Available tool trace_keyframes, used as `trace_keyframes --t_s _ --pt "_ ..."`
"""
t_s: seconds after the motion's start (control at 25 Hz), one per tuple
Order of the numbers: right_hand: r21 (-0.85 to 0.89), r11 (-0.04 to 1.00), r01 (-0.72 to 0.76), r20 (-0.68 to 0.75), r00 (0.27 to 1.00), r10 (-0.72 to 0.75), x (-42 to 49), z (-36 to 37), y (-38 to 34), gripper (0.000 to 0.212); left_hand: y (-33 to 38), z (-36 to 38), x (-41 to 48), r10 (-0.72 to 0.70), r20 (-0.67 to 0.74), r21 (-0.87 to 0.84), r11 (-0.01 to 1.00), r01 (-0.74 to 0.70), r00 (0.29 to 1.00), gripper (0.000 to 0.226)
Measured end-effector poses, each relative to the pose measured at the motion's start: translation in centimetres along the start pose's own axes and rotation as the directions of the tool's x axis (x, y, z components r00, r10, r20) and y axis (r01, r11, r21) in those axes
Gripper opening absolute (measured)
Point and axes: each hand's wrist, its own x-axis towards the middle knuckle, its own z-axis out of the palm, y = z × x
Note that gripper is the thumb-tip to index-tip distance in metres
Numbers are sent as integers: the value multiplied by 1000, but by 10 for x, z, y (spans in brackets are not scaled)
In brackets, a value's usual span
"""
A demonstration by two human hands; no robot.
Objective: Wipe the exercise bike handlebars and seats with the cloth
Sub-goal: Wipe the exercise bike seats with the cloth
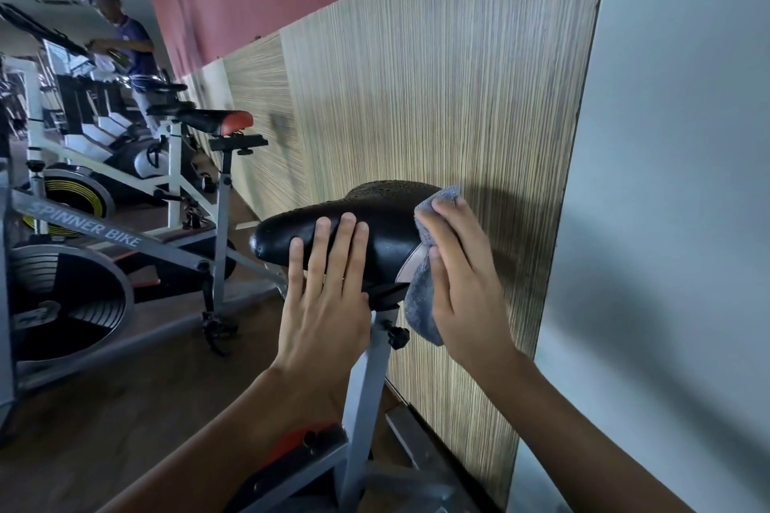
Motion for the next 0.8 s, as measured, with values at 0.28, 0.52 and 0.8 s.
trace_keyframes --t_s 0.28,0.52,0.8 --pt "-3 999 43 -8 999 -43 -4 3 -1 39 1 0 0 -5 17 0 1000 5 1000 92" --pt "45 998 -50 -33 998 51 -5 4 -9 38 2 -4 -1 -41 8 -96 994 42 999 73" --pt "-15 962 -274 153 950 273 8 -13 -33 46 -1 -42 15 -73 235 -326 934 149 969 70"
